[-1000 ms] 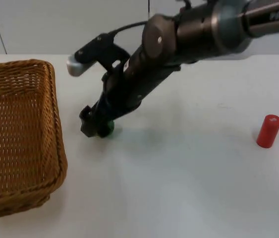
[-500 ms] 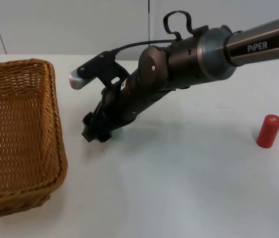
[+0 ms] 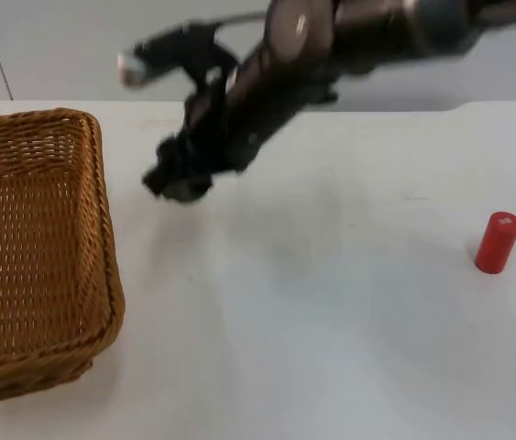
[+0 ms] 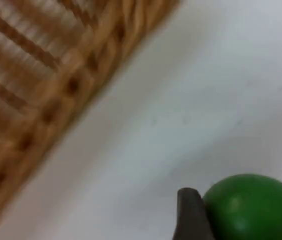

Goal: Pick up the basket with the left hand and place the object to the left of the red cylinder into the basket with the right hand.

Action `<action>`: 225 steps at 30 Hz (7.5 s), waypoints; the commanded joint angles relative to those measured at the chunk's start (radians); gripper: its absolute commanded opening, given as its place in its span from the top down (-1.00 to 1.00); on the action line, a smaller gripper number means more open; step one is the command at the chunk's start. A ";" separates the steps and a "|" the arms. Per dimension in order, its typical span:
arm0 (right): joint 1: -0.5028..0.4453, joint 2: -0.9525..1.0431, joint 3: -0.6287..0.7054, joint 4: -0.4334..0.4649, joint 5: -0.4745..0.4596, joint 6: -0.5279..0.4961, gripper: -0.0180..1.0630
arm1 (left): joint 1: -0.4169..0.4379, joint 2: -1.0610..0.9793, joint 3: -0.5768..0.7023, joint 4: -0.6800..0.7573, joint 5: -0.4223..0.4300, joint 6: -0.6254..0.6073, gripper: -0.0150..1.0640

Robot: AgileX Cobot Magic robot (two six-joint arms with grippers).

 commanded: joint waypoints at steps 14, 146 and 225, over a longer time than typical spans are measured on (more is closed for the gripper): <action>-0.012 -0.286 -0.004 0.017 0.259 0.002 0.97 | 0.002 -0.012 0.001 -0.033 0.004 0.007 0.98; -0.135 -1.535 0.850 -0.240 0.258 0.311 -0.66 | -0.580 -0.723 -0.091 0.019 -0.256 -0.079 -0.97; -0.182 -2.308 1.345 -0.276 0.544 0.464 -0.98 | -0.580 -1.633 0.288 0.562 0.228 -0.481 -0.97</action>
